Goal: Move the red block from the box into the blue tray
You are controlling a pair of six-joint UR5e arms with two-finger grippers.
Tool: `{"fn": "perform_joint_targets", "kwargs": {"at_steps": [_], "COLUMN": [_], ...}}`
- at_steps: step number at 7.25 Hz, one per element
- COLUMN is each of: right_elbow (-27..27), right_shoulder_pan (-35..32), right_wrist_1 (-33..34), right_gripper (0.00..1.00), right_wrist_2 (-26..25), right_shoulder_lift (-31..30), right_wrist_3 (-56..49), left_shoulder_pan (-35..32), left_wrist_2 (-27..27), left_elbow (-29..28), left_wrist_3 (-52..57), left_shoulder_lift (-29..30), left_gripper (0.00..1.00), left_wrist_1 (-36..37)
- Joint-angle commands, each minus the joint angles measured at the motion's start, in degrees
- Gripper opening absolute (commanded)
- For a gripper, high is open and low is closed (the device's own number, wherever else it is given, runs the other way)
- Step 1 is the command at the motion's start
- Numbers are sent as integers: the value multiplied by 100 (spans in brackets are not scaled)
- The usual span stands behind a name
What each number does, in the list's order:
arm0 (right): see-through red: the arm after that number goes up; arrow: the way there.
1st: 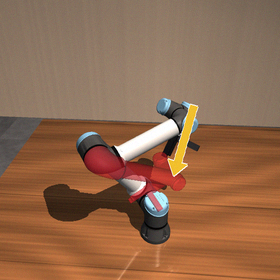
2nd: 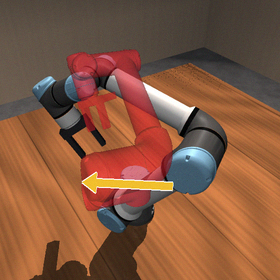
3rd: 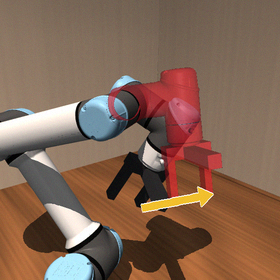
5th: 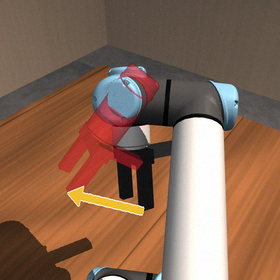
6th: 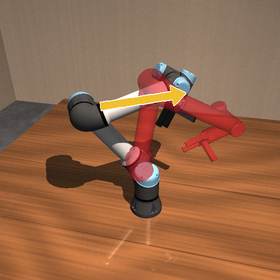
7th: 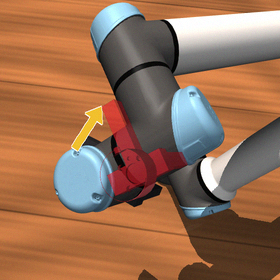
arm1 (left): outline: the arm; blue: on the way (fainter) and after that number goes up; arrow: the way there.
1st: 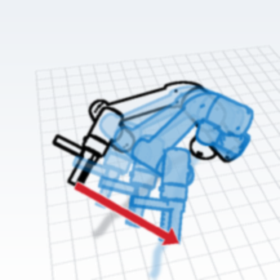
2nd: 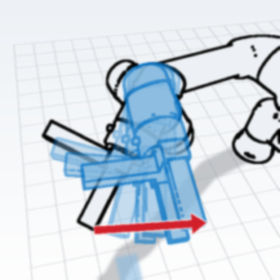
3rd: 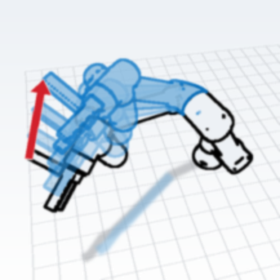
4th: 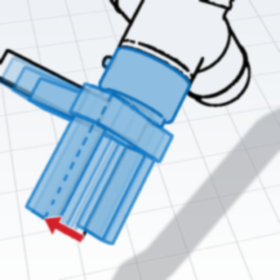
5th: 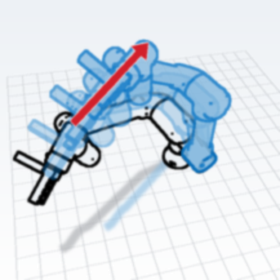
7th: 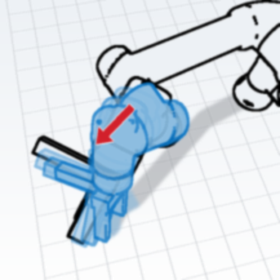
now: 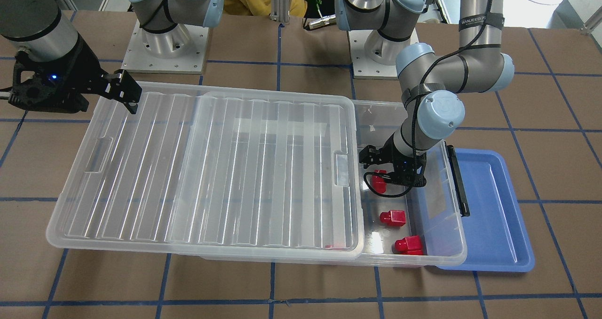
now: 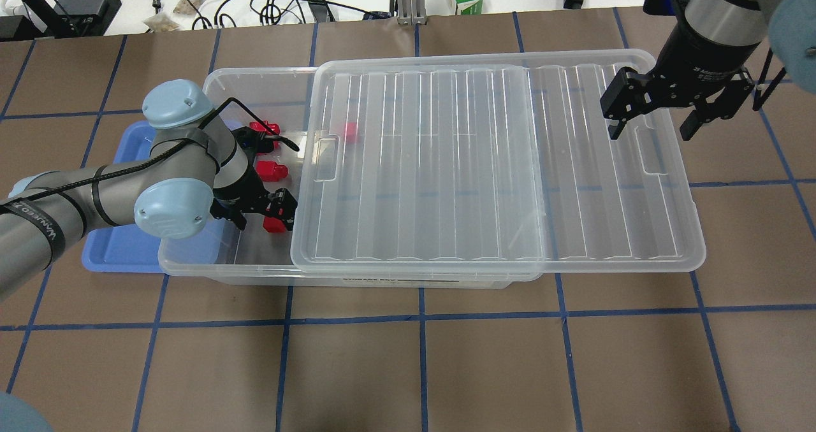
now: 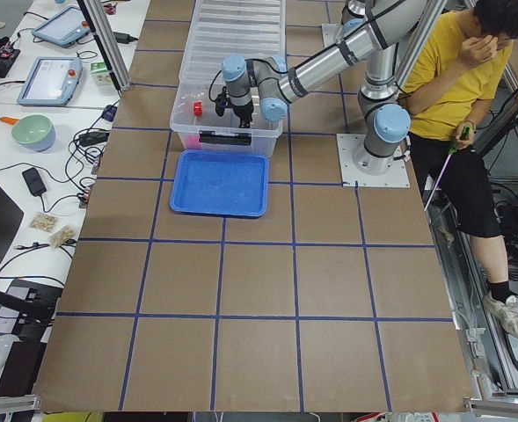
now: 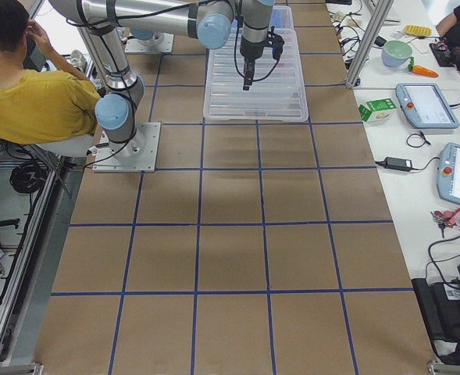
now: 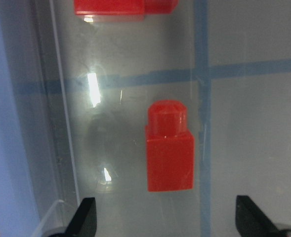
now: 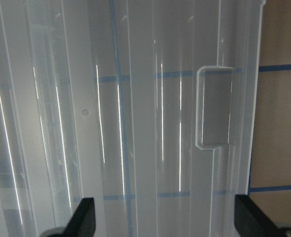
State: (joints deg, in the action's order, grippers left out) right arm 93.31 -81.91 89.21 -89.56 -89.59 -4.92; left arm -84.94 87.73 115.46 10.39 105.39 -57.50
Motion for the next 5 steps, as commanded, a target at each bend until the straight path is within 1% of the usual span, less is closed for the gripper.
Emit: {"fn": "perform_joint_targets", "kwargs": {"at_steps": [1, 3, 5], "right_elbow": [3, 3, 3], "right_shoulder_pan": [0, -9, 0], "right_wrist_1": [-9, 0, -9], "right_gripper": [100, 100, 100], "right_wrist_2": [0, -8, -8], "right_shoulder_lift": [2, 20, 20], "right_wrist_3": [0, 9, 0], "left_shoulder_pan": [-58, -31, -31], "left_wrist_2": [-1, -1, -1], "left_elbow": [11, 12, 20], "left_wrist_3": [7, -19, -19], "left_shoulder_lift": [78, 121, 165], "left_gripper": [100, 90, 69], "left_wrist_1": [160, 152, 143]}}
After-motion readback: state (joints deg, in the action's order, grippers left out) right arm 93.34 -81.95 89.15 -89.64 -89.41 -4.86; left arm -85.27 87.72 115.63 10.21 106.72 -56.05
